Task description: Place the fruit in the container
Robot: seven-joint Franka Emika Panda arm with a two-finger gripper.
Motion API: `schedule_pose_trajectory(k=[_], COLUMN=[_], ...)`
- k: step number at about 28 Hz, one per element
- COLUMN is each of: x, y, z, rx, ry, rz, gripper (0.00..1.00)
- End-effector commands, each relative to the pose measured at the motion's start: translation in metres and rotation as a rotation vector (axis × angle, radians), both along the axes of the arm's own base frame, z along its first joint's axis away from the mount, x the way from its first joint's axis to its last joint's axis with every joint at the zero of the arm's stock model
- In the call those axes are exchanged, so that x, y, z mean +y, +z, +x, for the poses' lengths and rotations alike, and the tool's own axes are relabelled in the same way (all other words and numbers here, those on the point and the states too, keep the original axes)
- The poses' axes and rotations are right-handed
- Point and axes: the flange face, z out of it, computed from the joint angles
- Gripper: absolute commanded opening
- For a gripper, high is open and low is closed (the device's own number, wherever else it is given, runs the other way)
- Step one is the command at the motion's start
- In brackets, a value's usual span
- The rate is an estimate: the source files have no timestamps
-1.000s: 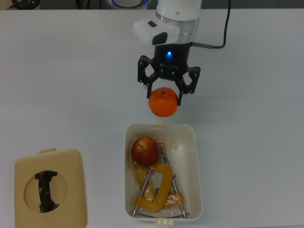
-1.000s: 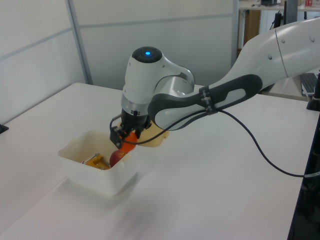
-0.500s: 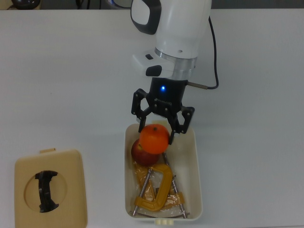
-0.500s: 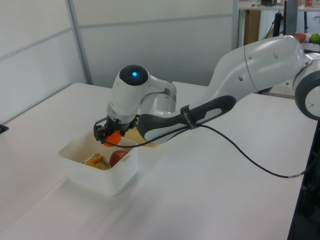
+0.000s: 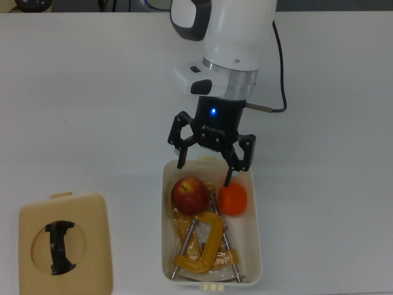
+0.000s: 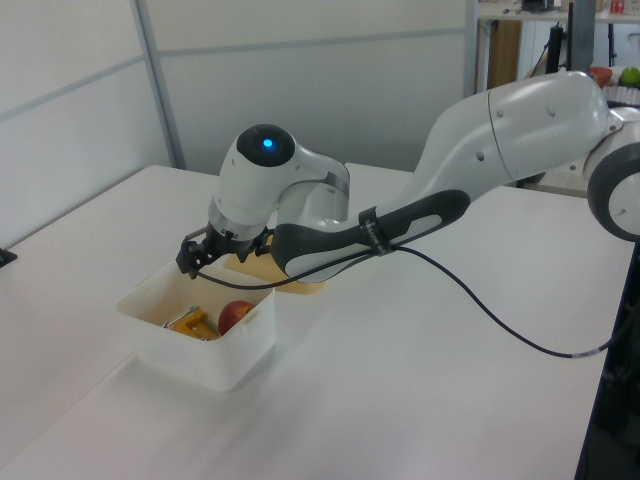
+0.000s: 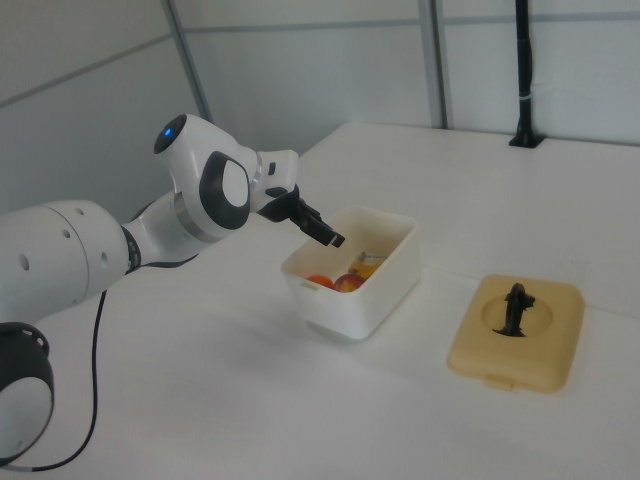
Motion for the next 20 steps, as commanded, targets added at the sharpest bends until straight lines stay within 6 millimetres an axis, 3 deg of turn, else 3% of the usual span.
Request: schedule_pose_trajectory(k=[1, 6, 10, 11, 20], x=[-0.023, -0.052, -0.079, -0.094, -0.159], y=[0.011, 0.022, 0.048, 0.058, 0.092], z=[-0.028, -0.046, -0.067, -0.079, -0.121], rx=[0.126, 0.359, 0.482, 0.537, 0.697], ry=[0.034, 0.182, 0.274, 0.3, 0.386], rz=[-0.047, 0.033, 0.044, 0.044, -0.005], gripper=[1.0, 1.0, 1.0, 1.0, 1.0])
